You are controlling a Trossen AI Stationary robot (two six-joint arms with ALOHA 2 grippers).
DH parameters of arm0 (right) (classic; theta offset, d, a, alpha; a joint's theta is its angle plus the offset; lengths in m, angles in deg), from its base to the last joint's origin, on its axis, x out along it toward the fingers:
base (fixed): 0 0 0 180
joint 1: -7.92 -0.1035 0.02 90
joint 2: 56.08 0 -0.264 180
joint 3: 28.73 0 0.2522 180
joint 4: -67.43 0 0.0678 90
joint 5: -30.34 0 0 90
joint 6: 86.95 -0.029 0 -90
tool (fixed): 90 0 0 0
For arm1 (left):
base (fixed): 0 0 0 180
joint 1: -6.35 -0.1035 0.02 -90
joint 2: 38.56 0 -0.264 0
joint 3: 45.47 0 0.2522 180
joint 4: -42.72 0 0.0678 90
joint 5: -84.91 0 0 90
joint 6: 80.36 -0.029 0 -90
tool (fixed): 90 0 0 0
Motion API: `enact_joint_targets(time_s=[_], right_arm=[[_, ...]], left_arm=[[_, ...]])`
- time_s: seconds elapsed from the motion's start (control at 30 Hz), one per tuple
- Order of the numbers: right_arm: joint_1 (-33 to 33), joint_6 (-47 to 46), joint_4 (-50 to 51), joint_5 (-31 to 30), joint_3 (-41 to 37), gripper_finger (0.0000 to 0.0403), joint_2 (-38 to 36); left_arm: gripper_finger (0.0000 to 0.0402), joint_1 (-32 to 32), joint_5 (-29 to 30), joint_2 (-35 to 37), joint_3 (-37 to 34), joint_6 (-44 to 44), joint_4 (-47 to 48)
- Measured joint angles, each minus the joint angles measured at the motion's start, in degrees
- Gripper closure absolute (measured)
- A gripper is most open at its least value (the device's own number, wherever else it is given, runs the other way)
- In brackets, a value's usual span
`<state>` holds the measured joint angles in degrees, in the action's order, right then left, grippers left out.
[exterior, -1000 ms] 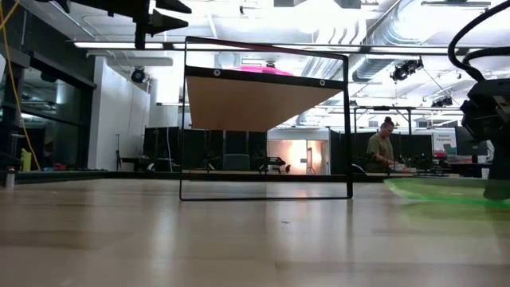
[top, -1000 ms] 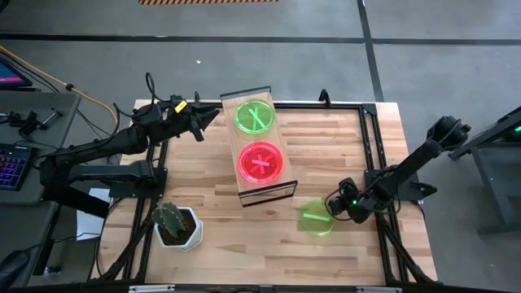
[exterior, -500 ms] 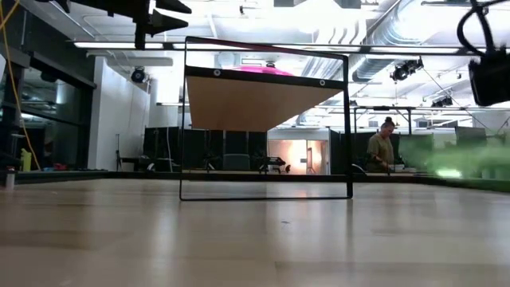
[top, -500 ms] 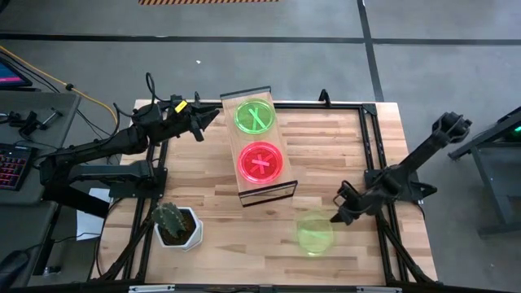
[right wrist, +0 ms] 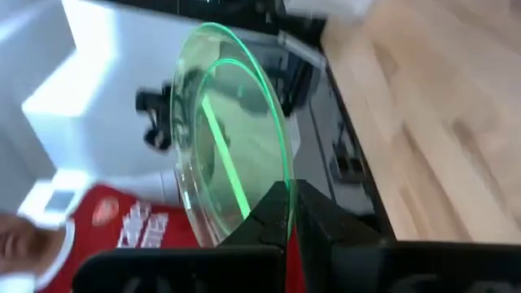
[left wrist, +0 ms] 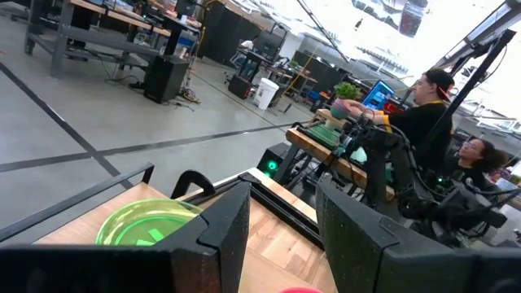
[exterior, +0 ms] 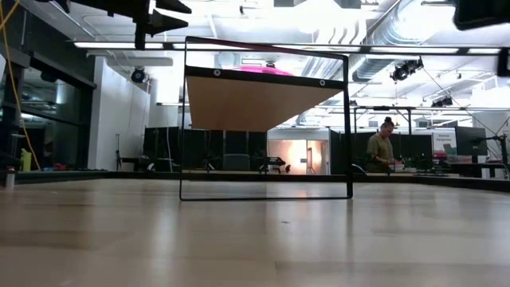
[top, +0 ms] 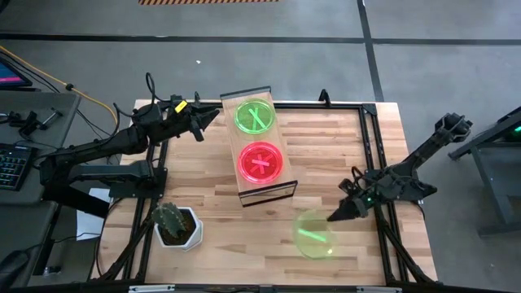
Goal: Place and stack plates onto a shelf
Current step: Stack the green plate on top of the green plate on the shelf
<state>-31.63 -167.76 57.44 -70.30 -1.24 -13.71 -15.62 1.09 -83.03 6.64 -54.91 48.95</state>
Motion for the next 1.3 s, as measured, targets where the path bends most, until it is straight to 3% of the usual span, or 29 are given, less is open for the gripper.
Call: enact_joint_targets(time_s=[0.17, 0.4, 0.57, 0.67, 0.77, 0.97, 1.13, 1.3], right_arm=[[6.8, 2.1, 3.9, -1.8, 5.3, 0.0403, 0.0], [22.8, 6.9, 11.3, -2.3, 15.2, 0.0403, 0.1], [35.0, 8.4, 23.0, -1.5, 21.7, 0.0403, 0.6], [41.9, 11.4, 24.9, -1.2, 24.1, 0.0403, 2.5], [48.3, 13.3, 24.8, -0.2, 25.5, 0.0403, 6.0], [57.0, 14.7, 20.9, 1.1, 28.1, 0.0403, 17.2], [60.8, 15.5, 14.3, 2.8, 32.7, 0.0403, 27.8], [62.2, 17.8, 14.5, 4.8, 40.3, 0.0403, 37.5]], left_arm=[[0.0268, 0.0, -0.2, 0.0, 0.0, 0.7, 0.0], [0.0268, 0.0, -3.5, 0.0, 0.0, 3.0, -1.8], [0.0268, 0.0, -6.0, 0.0, 0.0, 5.5, -12.4], [0.0268, 0.0, -8.1, 0.0, 0.0, 5.7, -20.5], [0.0268, 0.0, -9.1, 0.1, 0.0, 4.6, -24.5], [0.0268, 0.0, -9.1, 0.2, 0.0, 3.0, -24.0], [0.0268, 0.0, -9.1, 0.2, 0.0, 3.0, -22.9], [0.0268, 0.0, -9.1, 0.2, 0.0, 3.0, -22.9]])
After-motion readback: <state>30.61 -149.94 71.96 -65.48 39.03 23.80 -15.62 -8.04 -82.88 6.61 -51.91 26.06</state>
